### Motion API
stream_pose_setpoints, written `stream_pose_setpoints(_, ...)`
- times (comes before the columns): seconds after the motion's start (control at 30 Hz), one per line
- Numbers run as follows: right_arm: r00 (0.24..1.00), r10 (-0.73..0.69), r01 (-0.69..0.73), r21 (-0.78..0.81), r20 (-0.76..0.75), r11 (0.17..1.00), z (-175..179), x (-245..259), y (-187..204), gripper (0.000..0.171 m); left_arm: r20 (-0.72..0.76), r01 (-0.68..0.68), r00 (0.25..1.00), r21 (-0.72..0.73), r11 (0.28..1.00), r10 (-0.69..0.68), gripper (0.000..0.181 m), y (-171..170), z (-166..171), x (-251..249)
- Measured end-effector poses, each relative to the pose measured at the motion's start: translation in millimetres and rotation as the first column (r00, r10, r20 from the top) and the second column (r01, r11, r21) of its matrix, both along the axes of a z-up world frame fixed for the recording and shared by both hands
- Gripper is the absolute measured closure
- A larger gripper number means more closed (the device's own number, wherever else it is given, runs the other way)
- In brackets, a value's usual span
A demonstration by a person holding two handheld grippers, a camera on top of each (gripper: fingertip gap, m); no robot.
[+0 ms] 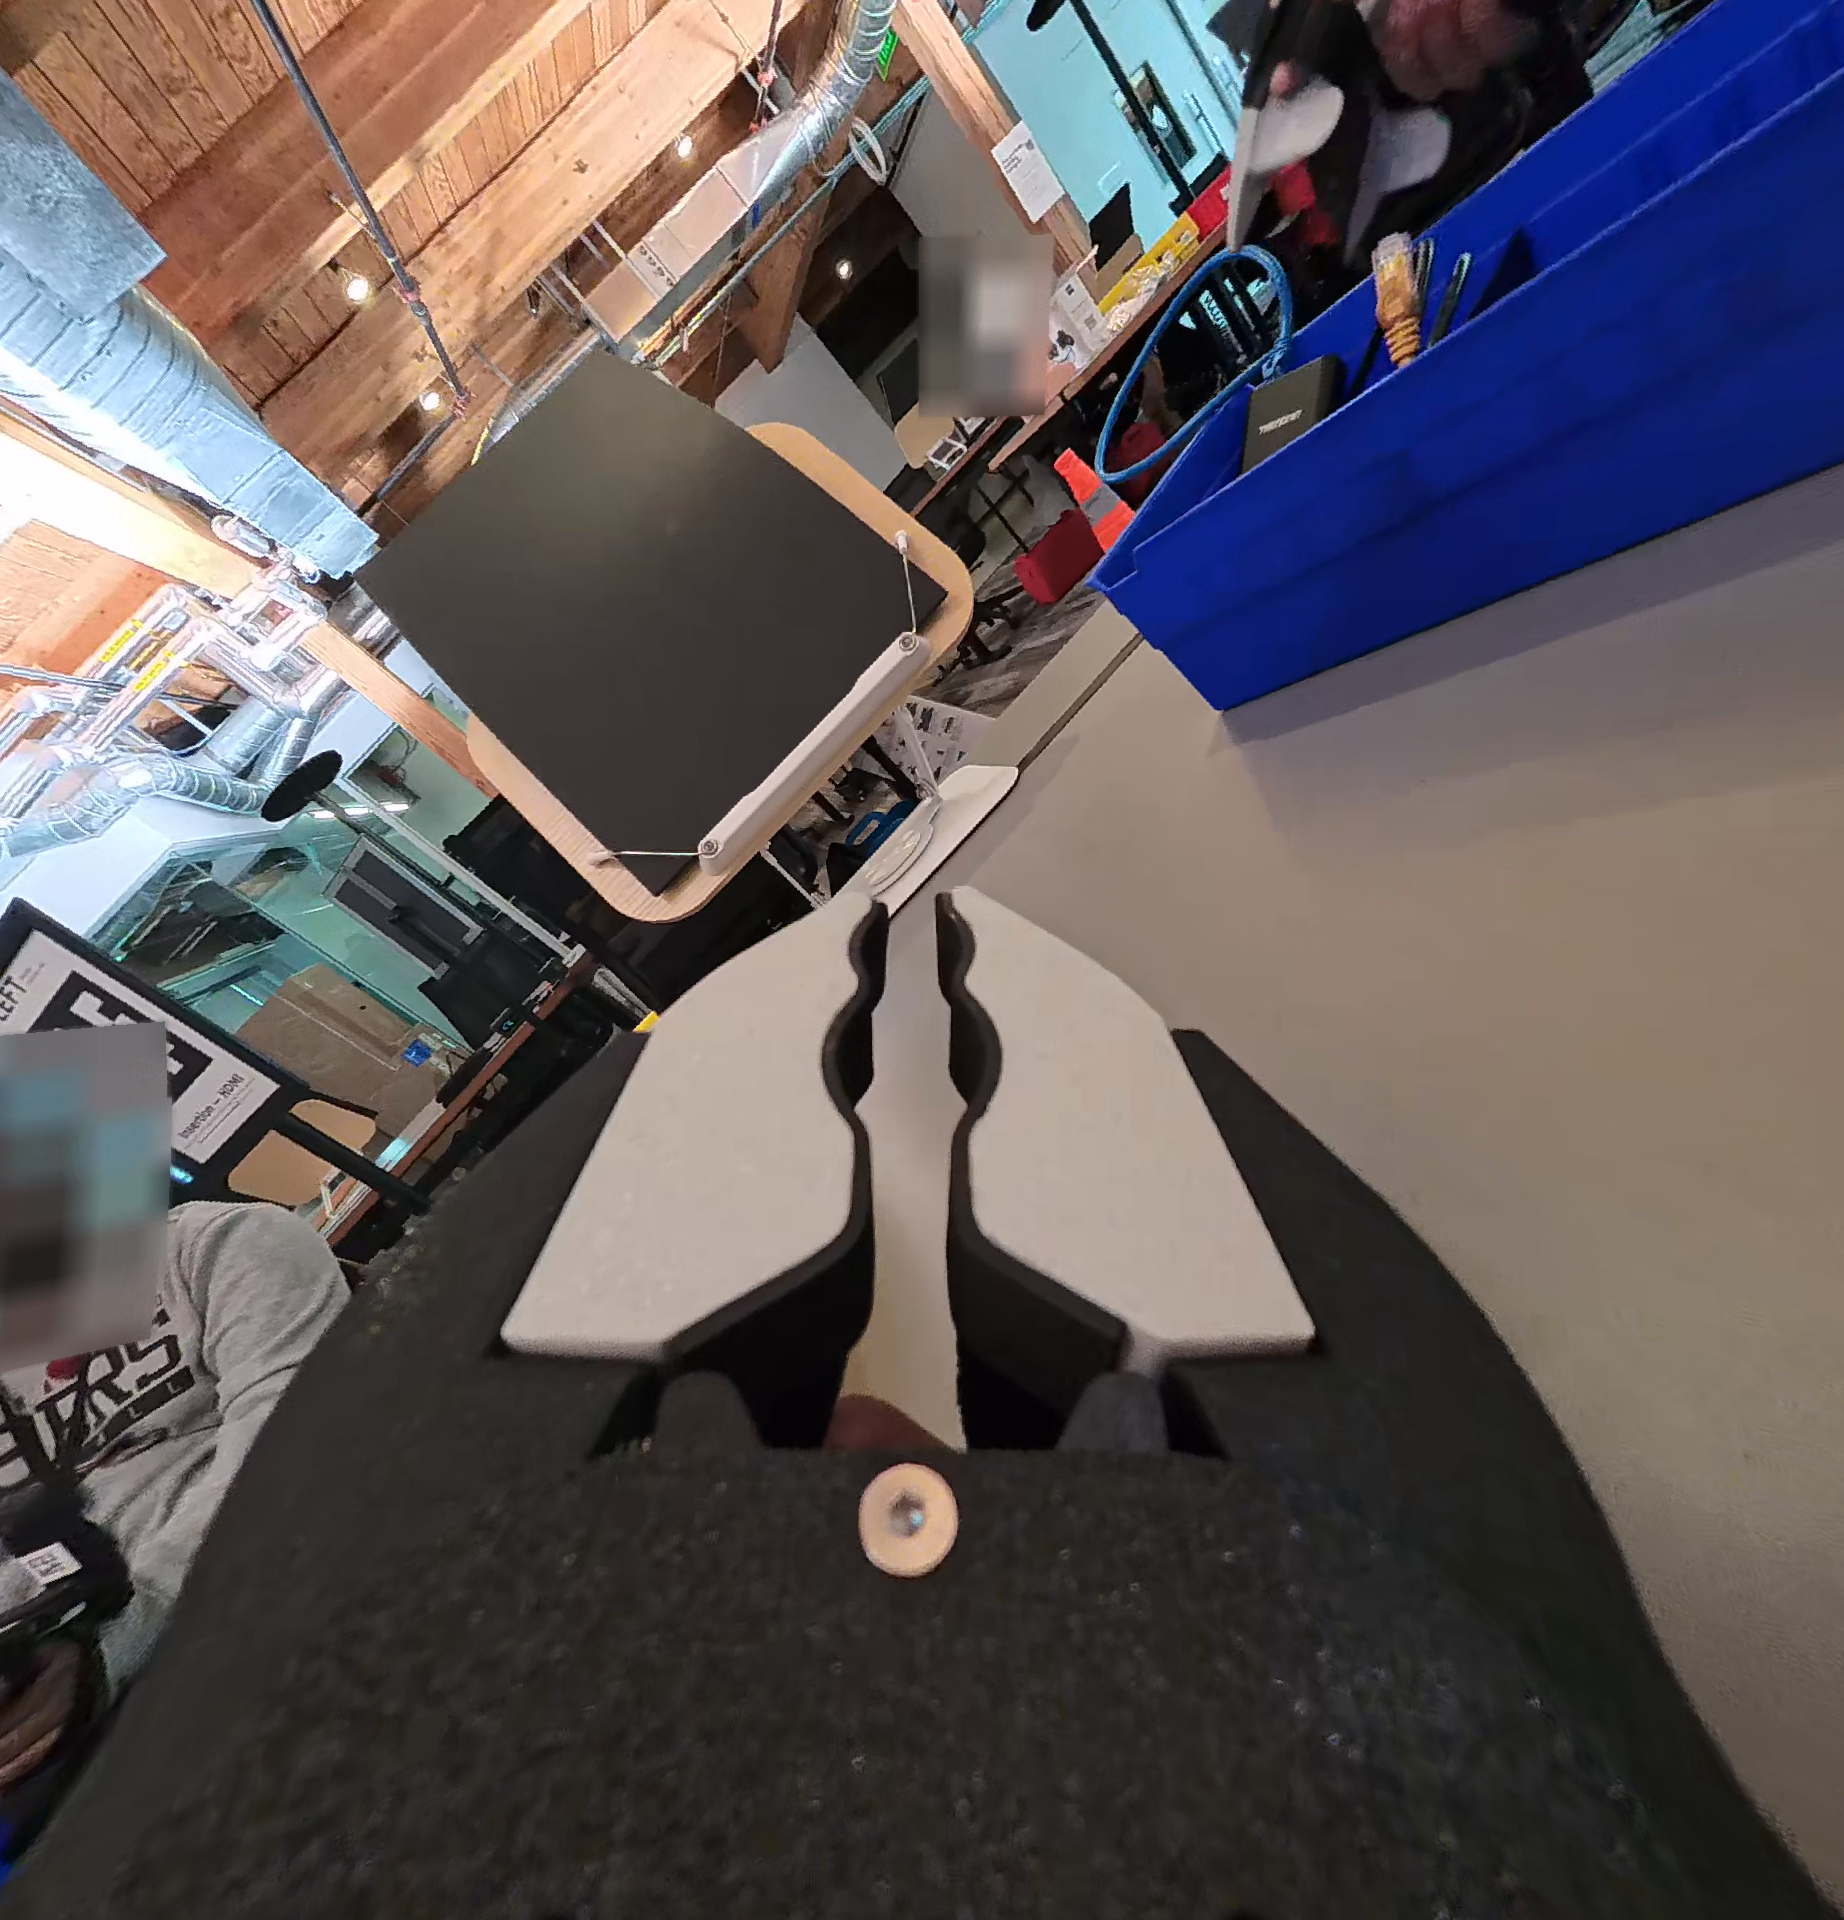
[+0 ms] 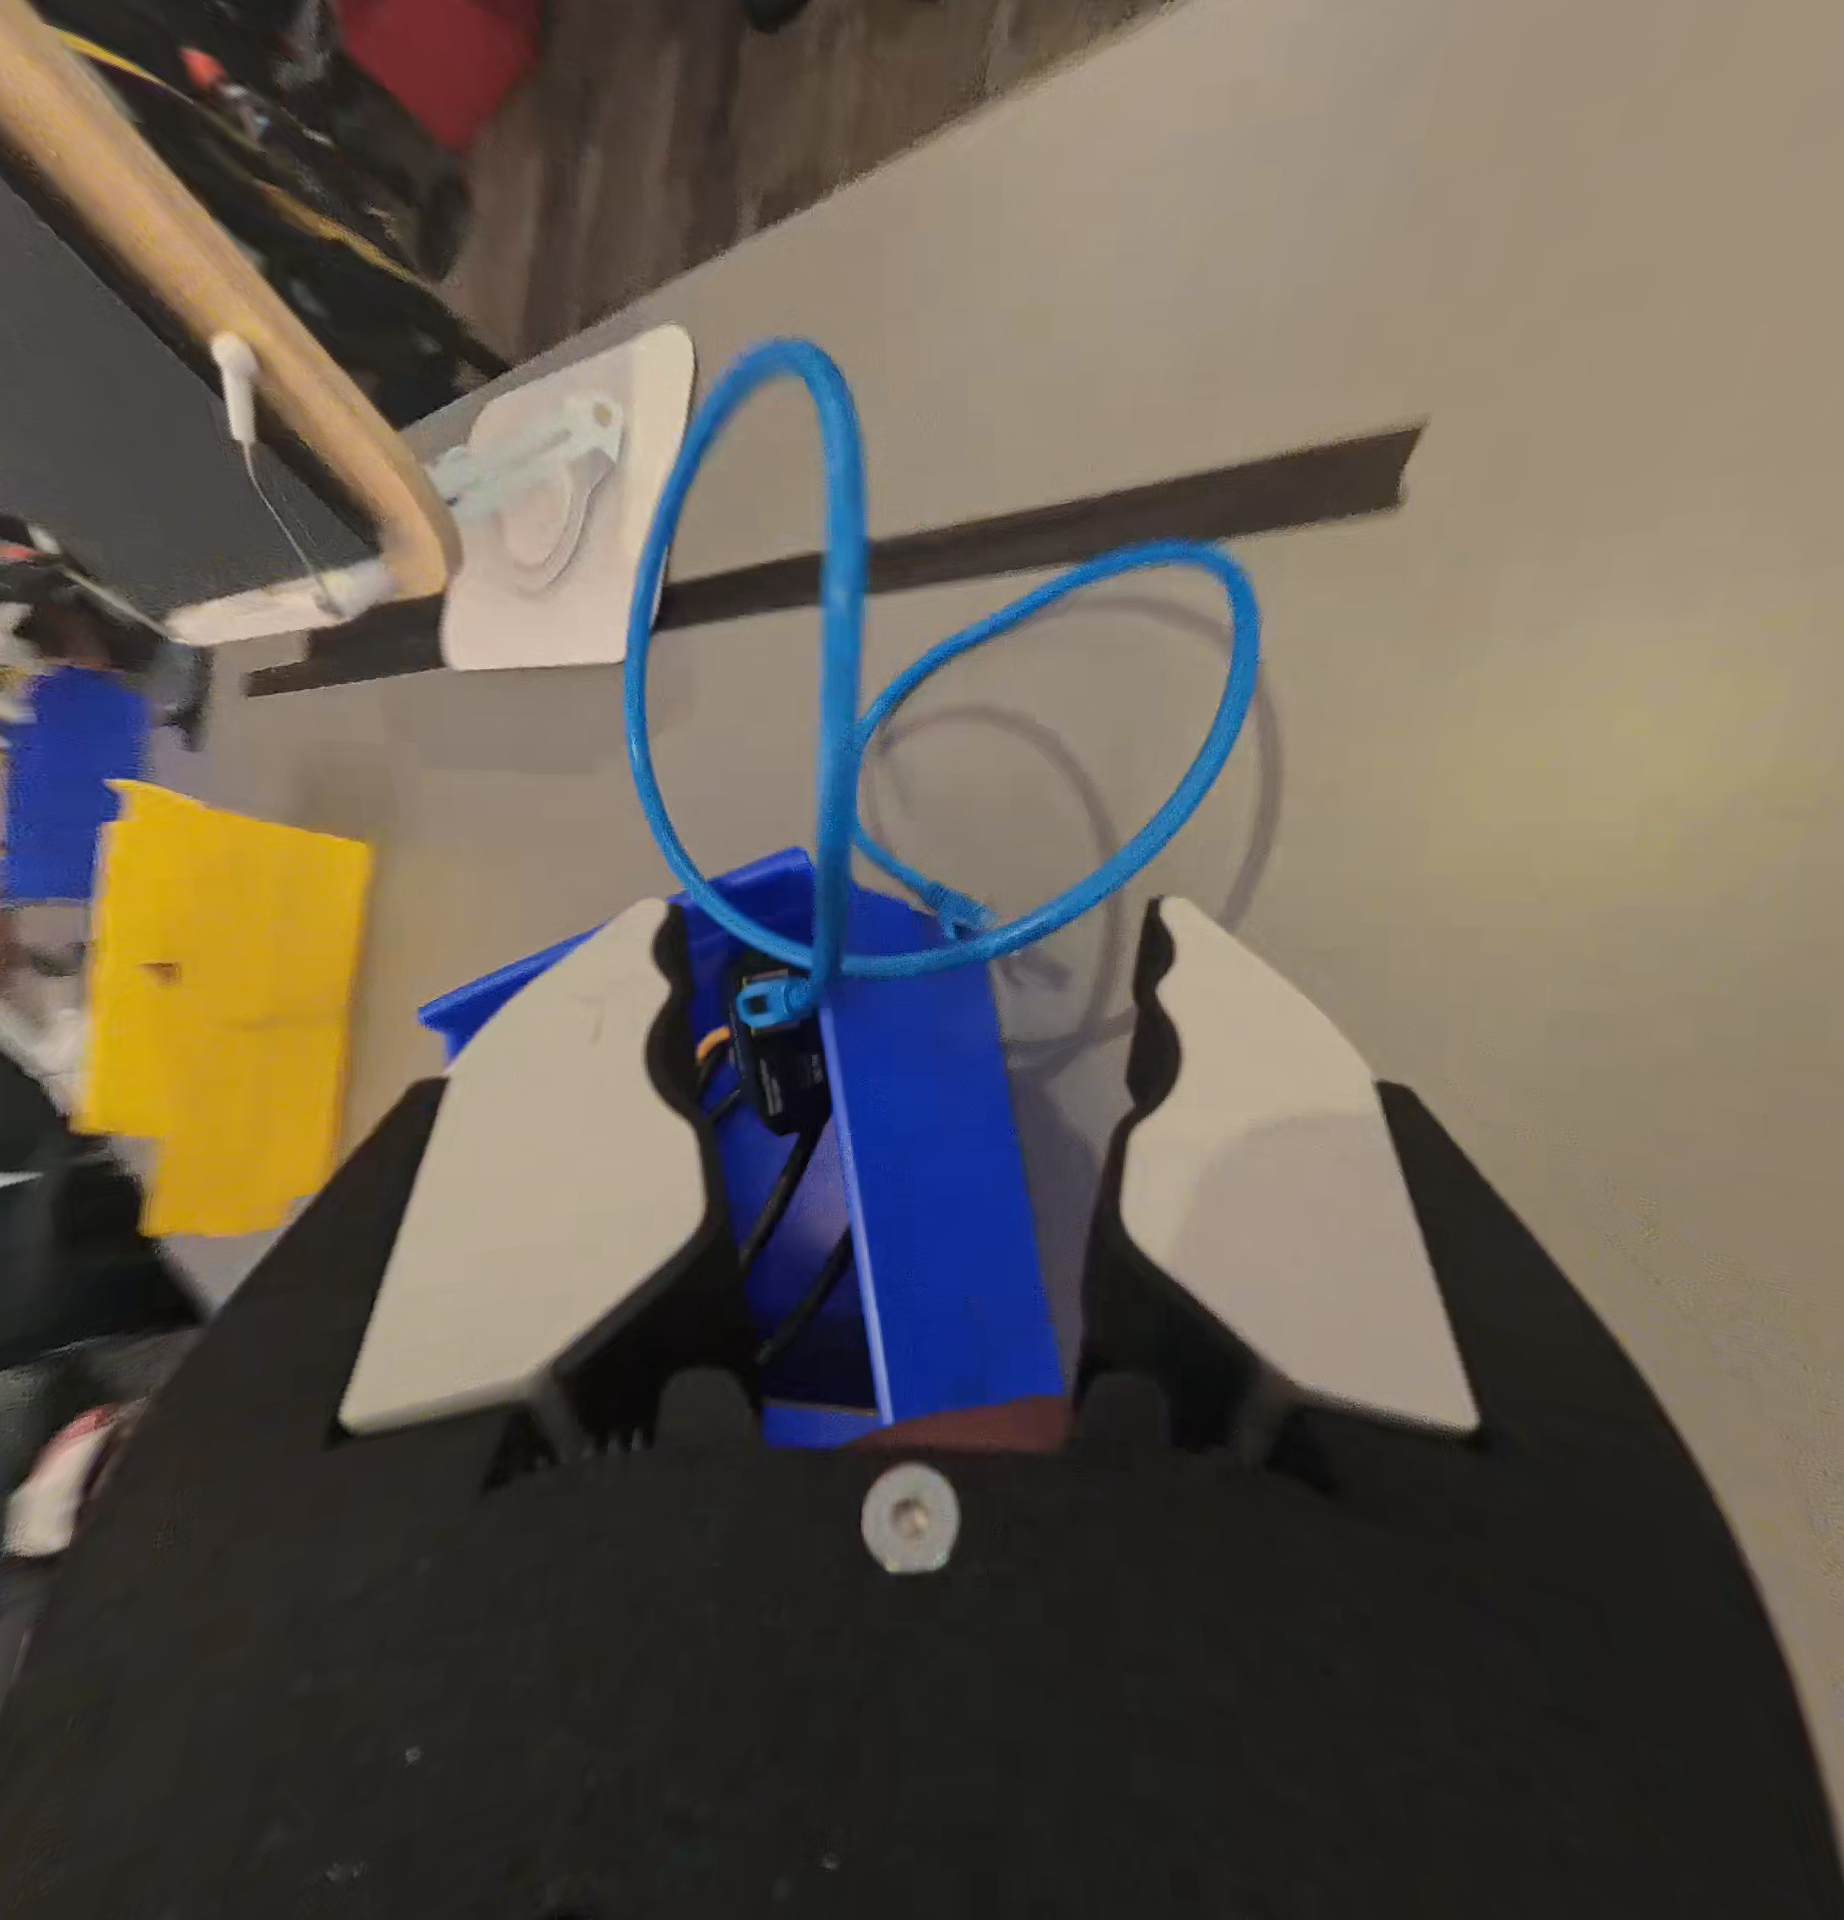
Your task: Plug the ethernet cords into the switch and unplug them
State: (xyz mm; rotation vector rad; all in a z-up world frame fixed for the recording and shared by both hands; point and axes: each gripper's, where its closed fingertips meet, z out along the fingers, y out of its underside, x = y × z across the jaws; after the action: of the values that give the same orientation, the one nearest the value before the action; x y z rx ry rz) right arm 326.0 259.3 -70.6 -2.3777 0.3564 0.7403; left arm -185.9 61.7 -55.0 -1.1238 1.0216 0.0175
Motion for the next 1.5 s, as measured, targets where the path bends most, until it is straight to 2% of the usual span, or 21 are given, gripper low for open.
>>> stream_pose_setpoints(0.1, 0.984, 0.039, -0.05, -0.058, -0.176, 0.997, -23, -19, -2, 0.082, -0.004, 0.001, 1.0, -0.013, 1.0, -0.001, 0.173, 1, -3, 2)
stream_pose_setpoints(0.17, 0.964, 0.026, -0.047, -0.073, -0.264, 0.996, -31, -26, 4, 0.089, 0.004, 0.009, 1.0, -0.035, 0.999, -0.008, 0.173, 3, -6, 3)
stream_pose_setpoints(0.23, 0.959, 0.021, -0.052, -0.1, -0.283, 0.994, -40, -28, 10, 0.099, 0.009, 0.014, 1.0, -0.054, 0.998, -0.014, 0.173, 4, -8, 5)
stream_pose_setpoints(0.27, 0.953, 0.011, -0.04, -0.088, -0.303, 0.995, -38, -26, 16, 0.119, 0.008, 0.015, 1.0, -0.059, 0.998, -0.014, 0.173, 5, -9, 6)
stream_pose_setpoints(0.3, 0.943, 0.004, -0.007, -0.007, -0.334, 1.0, -24, -24, 25, 0.148, 0.007, 0.015, 1.0, -0.06, 0.998, -0.014, 0.173, 5, -10, 6)
stream_pose_setpoints(0.37, 0.945, 0.046, 0.021, 0.2, -0.323, 0.979, 14, -28, 36, 0.162, 0.002, 0.017, 1.0, -0.047, 0.999, -0.017, 0.173, 3, -8, 6)
stream_pose_setpoints(0.4, 0.97, 0.11, -0.048, 0.274, -0.216, 0.961, 26, -36, 34, 0.165, -0.003, 0.018, 1.0, -0.035, 0.999, -0.019, 0.173, 1, -8, 5)
stream_pose_setpoints(0.43, 0.983, 0.178, -0.155, 0.337, -0.04, 0.929, 34, -47, 29, 0.165, -0.009, 0.021, 1.0, -0.023, 1.0, -0.021, 0.174, 0, -7, 5)
stream_pose_setpoints(0.47, 0.959, 0.235, -0.277, 0.374, 0.155, 0.885, 42, -59, 23, 0.166, -0.015, 0.022, 1.0, -0.013, 1.0, -0.022, 0.174, -1, -7, 5)
stream_pose_setpoints(0.5, 0.896, 0.295, -0.417, 0.396, 0.333, 0.818, 51, -76, 13, 0.165, -0.019, 0.022, 1.0, -0.008, 1.0, -0.022, 0.174, -1, -7, 4)
stream_pose_setpoints(0.57, 0.717, 0.37, -0.658, 0.399, 0.591, 0.639, 69, -115, -15, 0.165, -0.021, 0.026, 0.999, -0.008, 1.0, -0.026, 0.174, -2, -7, 5)
stream_pose_setpoints(0.63, 0.572, 0.402, -0.796, 0.364, 0.715, 0.484, 80, -146, -45, 0.165, -0.022, 0.033, 0.999, -0.004, 0.999, -0.033, 0.174, -5, -6, 6)
stream_pose_setpoints(0.77, 0.422, 0.486, -0.898, 0.28, 0.765, 0.338, 73, -162, -89, 0.165, -0.04, 0.048, 0.998, 0.035, 0.998, -0.046, 0.174, -12, -3, 9)
stream_pose_setpoints(0.8, 0.4, 0.514, -0.906, 0.242, 0.759, 0.348, 64, -156, -95, 0.165, -0.047, 0.049, 0.998, 0.05, 0.998, -0.047, 0.174, -13, -2, 9)
stream_pose_setpoints(0.93, 0.345, 0.621, -0.846, -0.053, 0.703, 0.53, 12, -101, -93, 0.165, -0.062, 0.061, 0.996, 0.085, 0.995, -0.056, 0.175, -19, 0, 13)
stream_pose_setpoints(1.0, 0.272, 0.666, -0.814, -0.203, 0.695, 0.545, -9, -82, -90, 0.165, -0.066, 0.068, 0.996, 0.087, 0.994, -0.062, 0.175, -21, -1, 16)
stream_pose_setpoints(1.13, 0.048, 0.685, -0.732, -0.441, 0.727, 0.52, -20, -64, -71, 0.165, -0.088, 0.072, 0.994, 0.105, 0.992, -0.063, 0.175, -23, -3, 20)
stream_pose_setpoints(1.2, 0.018, 0.665, -0.697, -0.467, 0.746, 0.543, -20, -67, -55, 0.165, -0.096, 0.073, 0.993, 0.109, 0.991, -0.063, 0.175, -23, -4, 21)
stream_pose_setpoints(1.33, 0.058, 0.663, -0.581, -0.515, 0.747, 0.63, -37, -55, -33, 0.16, -0.098, 0.075, 0.993, 0.095, 0.993, -0.065, 0.175, -23, -6, 22)
stream_pose_setpoints(1.43, 0.193, 0.636, -0.587, -0.432, 0.747, 0.685, -40, -59, -30, 0.157, -0.102, 0.064, 0.993, 0.063, 0.996, -0.058, 0.175, -20, -10, 21)
stream_pose_setpoints(1.5, 0.287, 0.61, -0.588, -0.367, 0.739, 0.721, -32, -60, -35, 0.144, -0.088, 0.052, 0.995, 0.003, 0.999, -0.051, 0.175, -17, -13, 18)
